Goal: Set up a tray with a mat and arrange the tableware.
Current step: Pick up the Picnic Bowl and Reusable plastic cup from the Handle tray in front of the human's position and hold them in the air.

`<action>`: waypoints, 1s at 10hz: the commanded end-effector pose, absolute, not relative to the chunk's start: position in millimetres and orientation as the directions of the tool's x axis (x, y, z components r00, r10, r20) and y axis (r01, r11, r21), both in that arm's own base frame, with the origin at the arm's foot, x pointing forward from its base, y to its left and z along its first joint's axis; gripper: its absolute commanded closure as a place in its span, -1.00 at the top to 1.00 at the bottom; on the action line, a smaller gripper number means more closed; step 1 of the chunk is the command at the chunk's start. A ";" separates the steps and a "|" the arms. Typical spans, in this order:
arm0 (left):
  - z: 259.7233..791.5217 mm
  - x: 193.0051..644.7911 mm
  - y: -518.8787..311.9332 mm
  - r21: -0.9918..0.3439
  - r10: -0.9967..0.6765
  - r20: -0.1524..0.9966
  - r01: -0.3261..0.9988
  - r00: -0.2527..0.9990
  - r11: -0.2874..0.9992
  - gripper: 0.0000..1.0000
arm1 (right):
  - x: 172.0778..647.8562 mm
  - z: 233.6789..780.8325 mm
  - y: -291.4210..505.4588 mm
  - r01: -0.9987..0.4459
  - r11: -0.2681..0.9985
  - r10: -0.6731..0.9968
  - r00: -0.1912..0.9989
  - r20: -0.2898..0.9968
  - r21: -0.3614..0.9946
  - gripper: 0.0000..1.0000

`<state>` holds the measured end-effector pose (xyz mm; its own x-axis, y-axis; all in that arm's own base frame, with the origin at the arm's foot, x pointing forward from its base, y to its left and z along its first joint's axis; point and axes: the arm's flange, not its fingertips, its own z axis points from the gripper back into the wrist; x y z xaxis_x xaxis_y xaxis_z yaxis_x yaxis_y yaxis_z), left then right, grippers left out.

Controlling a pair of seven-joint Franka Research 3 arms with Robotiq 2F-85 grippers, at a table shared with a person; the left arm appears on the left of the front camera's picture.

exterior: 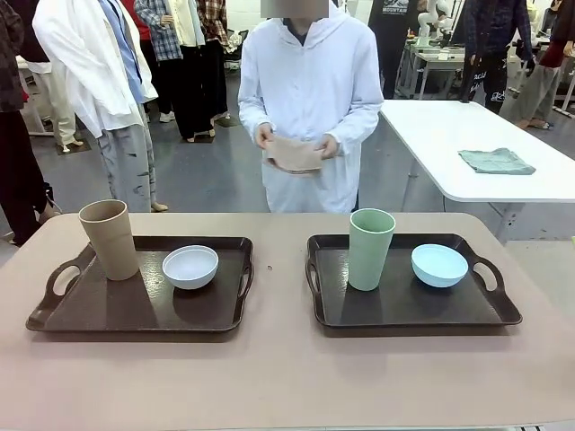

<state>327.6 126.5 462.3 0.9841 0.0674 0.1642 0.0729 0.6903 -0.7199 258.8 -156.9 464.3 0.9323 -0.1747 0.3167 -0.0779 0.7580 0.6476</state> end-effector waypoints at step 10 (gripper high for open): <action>458.9 324.8 125.5 -0.733 0.065 0.188 0.096 0.980 0.673 1.00 | 260.0 464.0 -157.5 -0.096 0.745 -0.171 0.929 0.329 0.660 1.00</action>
<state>327.5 126.5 462.3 0.9841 0.0671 0.1643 0.0732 0.6901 -0.7200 258.8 -156.9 464.3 0.9323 -0.1742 0.3170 -0.0784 0.7582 0.6472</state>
